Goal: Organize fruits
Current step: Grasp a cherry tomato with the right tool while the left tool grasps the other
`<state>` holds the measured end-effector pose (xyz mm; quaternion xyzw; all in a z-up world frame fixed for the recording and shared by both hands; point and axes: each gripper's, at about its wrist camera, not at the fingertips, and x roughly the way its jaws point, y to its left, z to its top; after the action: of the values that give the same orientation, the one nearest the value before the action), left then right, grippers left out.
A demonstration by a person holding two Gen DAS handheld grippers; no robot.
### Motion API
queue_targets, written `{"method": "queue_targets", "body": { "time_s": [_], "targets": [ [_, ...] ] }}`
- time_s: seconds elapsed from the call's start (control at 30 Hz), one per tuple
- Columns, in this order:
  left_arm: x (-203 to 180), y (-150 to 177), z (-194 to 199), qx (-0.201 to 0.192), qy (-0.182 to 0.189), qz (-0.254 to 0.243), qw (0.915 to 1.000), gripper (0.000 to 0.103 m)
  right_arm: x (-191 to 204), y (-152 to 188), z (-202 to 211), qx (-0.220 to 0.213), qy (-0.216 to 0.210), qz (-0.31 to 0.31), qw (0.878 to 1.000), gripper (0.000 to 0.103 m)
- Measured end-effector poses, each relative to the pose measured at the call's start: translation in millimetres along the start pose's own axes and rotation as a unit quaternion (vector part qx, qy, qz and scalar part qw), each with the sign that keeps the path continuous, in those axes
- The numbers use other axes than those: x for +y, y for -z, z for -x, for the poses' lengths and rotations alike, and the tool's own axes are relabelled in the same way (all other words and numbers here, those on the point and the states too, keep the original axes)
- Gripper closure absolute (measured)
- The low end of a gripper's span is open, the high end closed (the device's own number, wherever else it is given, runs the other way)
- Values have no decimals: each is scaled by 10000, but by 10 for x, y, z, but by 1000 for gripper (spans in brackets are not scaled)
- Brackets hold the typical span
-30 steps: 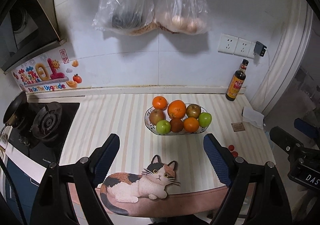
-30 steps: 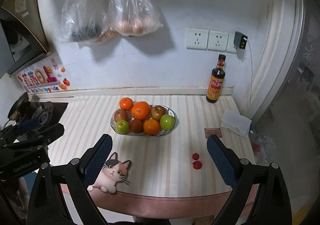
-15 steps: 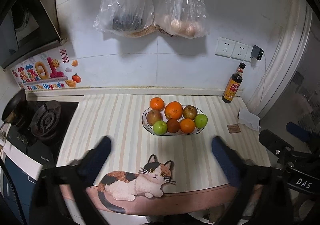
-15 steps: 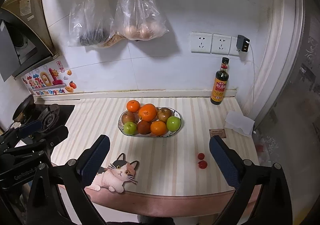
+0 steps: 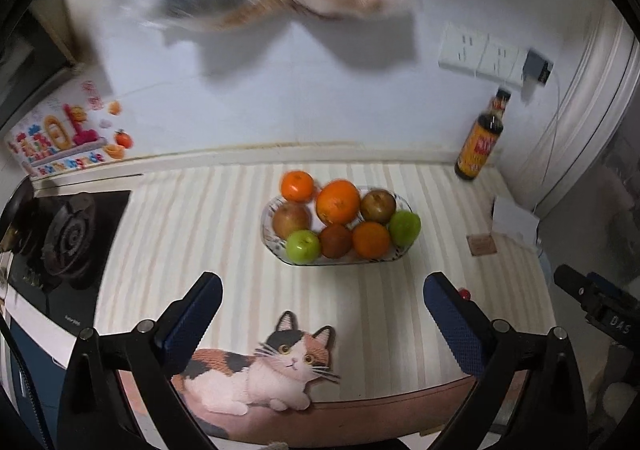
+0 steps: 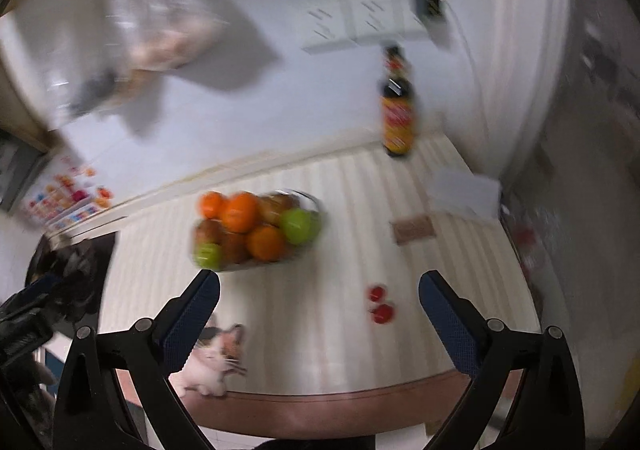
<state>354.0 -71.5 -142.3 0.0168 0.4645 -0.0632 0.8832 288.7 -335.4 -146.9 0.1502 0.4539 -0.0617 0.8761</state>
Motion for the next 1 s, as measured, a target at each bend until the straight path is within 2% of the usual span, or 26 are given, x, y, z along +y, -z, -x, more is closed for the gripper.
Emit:
{"method": "queue_targets", "body": {
  "time_s": [0.1,0.13,0.17,0.23,0.4,0.6,0.63,0.67,0.77,0.87,0.93,0.97,1.0],
  "targets": [
    [-247,-27,-408,352,-57,-224,9991,0,-404,84,-439,329,127,-334,9988,4],
    [-352,-29,-583,519,-52,-323,9981,0,-501,127,-582,464,119,-406,9980,15],
    [-424,-30,-703,647,-55,-391,9971,0,-606,177,-758,653,93,-520,9965,31],
    [-606,-19,-991,943,-27,-569,9939,0,-764,281,-1084,939,-49,-658,9934,43],
    [-996,46,-1542,1523,-94,-1038,9828,0,-843,498,-1731,1395,-281,-679,9875,46],
    [-1287,81,-1903,1913,-66,-1329,9725,0,-741,640,-2216,1848,-292,-594,9805,46],
    [-1339,86,-1966,2003,-40,-1375,9700,0,-734,660,-2289,1916,-271,-563,9795,51],
    [-1386,95,-2008,2062,2,-1410,9683,0,-734,676,-2329,1952,-249,-533,9790,68],
    [-1572,123,-2134,2272,340,-1532,9611,0,-771,689,-2279,1840,-209,-507,9814,68],
    [-1854,221,-2272,2525,709,-1766,9487,0,-983,691,-2112,1683,-141,-747,9828,68],
    [-2035,303,-2345,2604,806,-1969,9418,2,-1122,691,-2042,1670,-24,-844,9823,68],
    [-2139,349,-2382,2646,876,-2089,9374,5,-1192,706,-2011,1648,52,-899,9822,68],
    [-2222,386,-2411,2684,935,-2177,9337,14,-1270,731,-1987,1650,133,-942,9817,68]
  ]
}}
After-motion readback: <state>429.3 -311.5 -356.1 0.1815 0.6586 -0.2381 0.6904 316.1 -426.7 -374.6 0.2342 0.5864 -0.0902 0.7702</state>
